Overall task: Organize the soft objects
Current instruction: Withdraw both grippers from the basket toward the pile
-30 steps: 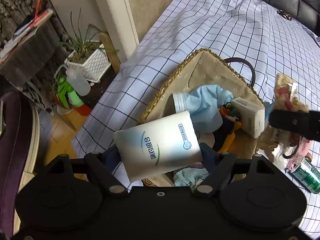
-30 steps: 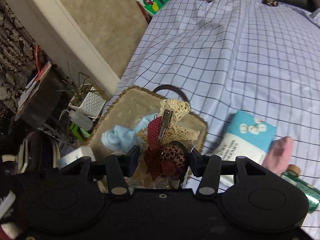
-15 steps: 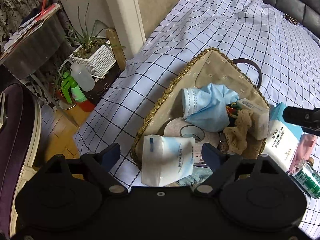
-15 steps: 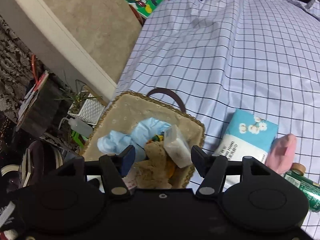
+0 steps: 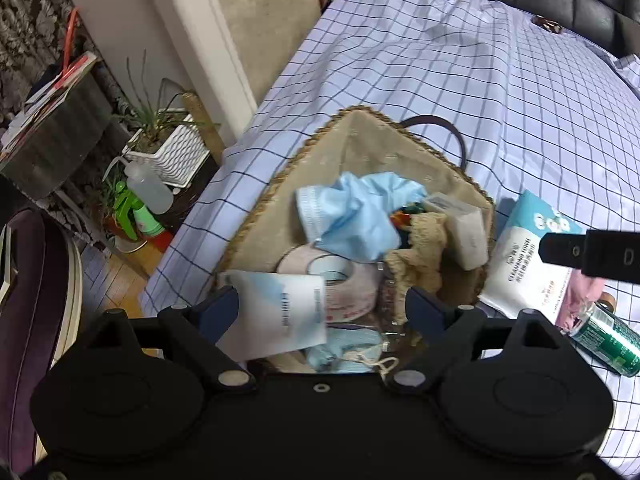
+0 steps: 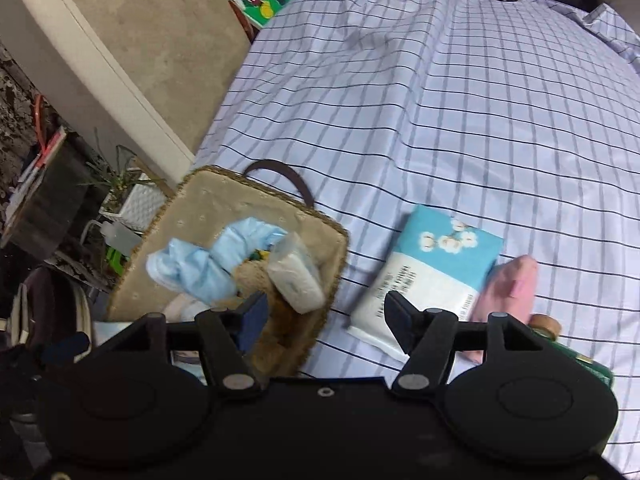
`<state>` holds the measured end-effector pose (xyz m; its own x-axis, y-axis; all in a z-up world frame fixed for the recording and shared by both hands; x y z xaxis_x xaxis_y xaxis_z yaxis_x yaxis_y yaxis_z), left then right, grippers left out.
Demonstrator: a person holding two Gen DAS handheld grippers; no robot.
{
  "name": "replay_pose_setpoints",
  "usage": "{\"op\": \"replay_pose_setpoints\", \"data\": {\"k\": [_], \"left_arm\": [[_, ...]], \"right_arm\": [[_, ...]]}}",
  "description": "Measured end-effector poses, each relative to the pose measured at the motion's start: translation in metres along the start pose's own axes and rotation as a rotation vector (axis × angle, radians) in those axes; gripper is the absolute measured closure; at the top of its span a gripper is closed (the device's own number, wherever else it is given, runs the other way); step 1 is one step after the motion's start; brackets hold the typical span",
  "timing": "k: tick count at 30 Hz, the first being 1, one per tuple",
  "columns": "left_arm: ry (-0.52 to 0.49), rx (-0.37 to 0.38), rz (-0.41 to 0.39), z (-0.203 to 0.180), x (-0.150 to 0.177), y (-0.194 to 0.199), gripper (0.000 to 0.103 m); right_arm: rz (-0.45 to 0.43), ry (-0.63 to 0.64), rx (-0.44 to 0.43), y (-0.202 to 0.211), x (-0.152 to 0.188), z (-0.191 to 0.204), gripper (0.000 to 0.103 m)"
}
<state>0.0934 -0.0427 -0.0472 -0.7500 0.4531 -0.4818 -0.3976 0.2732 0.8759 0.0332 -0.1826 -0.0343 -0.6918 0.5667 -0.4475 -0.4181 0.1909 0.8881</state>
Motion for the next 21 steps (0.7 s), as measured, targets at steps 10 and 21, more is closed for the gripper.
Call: {"op": "replay_pose_setpoints", "data": {"k": [10, 21], "left_arm": [[-0.059, 0.023, 0.009, -0.048, 0.008, -0.008, 0.014], [-0.123, 0.061, 0.024, -0.104, 0.010, -0.025, 0.013]], "right_arm": [[0.021, -0.013, 0.100, -0.002, 0.017, -0.062, 0.030], [0.031, -0.096, 0.232, 0.001, 0.031, -0.153, 0.019]]}}
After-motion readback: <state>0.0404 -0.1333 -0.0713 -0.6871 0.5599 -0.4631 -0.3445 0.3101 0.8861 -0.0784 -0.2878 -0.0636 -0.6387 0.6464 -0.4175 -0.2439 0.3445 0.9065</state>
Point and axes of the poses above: each gripper's, at about its wrist camera, not at the fingertips, and y roughly against the way its jaws point, z to its left, x to its underside, the point moved 7 cm from there along -y, roughly the way its jaws point, and after that the axes turned 10 degrees about x, right-handed, at the moved point
